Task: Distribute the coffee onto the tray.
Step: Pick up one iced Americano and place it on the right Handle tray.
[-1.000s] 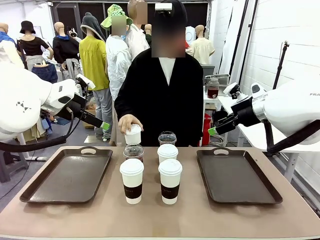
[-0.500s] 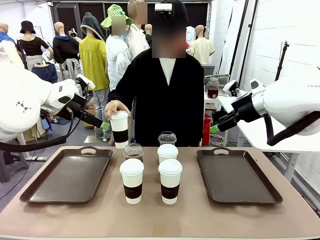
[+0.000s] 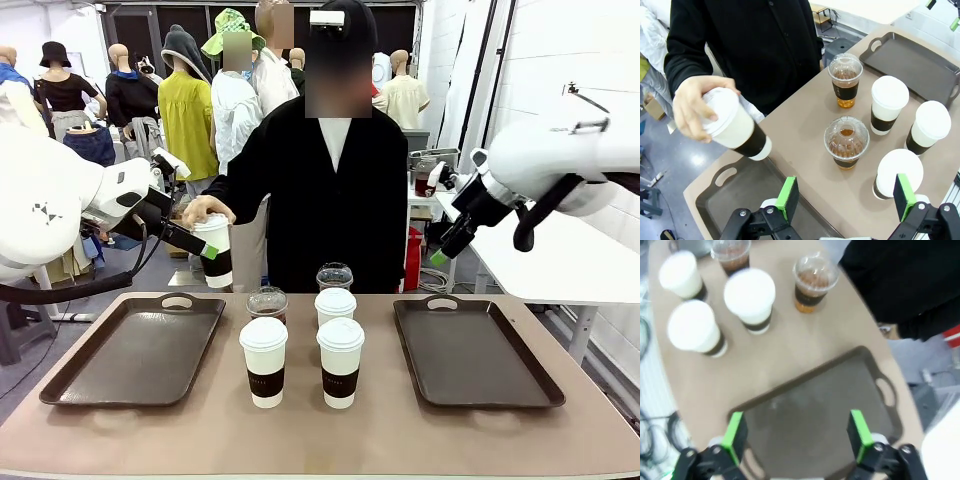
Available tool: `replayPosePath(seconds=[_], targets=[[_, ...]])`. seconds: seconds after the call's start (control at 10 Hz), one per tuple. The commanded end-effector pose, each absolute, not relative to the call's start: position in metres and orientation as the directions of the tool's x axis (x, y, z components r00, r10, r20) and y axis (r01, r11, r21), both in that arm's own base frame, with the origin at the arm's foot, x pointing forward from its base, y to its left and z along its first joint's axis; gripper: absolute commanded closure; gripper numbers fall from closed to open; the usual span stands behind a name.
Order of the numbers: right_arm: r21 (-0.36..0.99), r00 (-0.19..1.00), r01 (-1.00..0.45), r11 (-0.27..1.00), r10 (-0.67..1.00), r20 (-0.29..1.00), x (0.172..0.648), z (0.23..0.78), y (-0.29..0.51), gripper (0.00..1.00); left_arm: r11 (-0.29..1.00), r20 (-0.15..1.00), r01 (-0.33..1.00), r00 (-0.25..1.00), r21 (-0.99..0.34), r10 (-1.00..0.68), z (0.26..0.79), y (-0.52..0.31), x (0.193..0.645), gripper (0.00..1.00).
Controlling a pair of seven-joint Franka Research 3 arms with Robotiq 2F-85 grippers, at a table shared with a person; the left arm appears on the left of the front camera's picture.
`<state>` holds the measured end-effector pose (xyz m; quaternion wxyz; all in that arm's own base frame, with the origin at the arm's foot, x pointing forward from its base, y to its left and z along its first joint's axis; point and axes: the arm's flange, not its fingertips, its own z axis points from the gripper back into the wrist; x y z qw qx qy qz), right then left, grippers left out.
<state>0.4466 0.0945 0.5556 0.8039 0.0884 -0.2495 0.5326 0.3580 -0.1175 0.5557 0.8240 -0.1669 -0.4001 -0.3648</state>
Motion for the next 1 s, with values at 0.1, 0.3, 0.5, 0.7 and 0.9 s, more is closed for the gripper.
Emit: replayPosePath(seconds=[0.1, 0.3, 0.5, 0.7, 0.9], targets=[[-0.202, 0.128, -0.956, 0.214, 0.92, 0.371, 0.471, 0.542, 0.092, 0.0, 0.672, 0.78, 0.74, 0.418, 0.006, -0.466, 0.556, -0.115, 0.357, 0.0], [-0.187, 0.034, -0.977, 0.107, 0.935, 0.353, 0.48, 0.515, 0.092, 0.0, 0.672, 0.78, 0.74, 0.418, 0.006, -0.466, 0.556, -0.115, 0.357, 0.0], [-0.165, -0.012, -0.985, 0.046, 0.943, 0.333, 0.486, 0.494, 0.092, 0.0, 0.672, 0.78, 0.74, 0.418, 0.006, -0.466, 0.556, -0.115, 0.357, 0.0], [-0.126, 0.005, -0.991, 0.046, 0.95, 0.314, 0.489, 0.479, 0.092, 0.0, 0.672, 0.78, 0.74, 0.418, 0.006, -0.466, 0.556, -0.115, 0.357, 0.0], [-0.147, 0.004, -0.988, 0.051, 0.953, 0.304, 0.487, 0.48, 0.093, 0.0, 0.672, 0.78, 0.74, 0.418, 0.006, -0.466, 0.556, -0.115, 0.357, 0.0]])
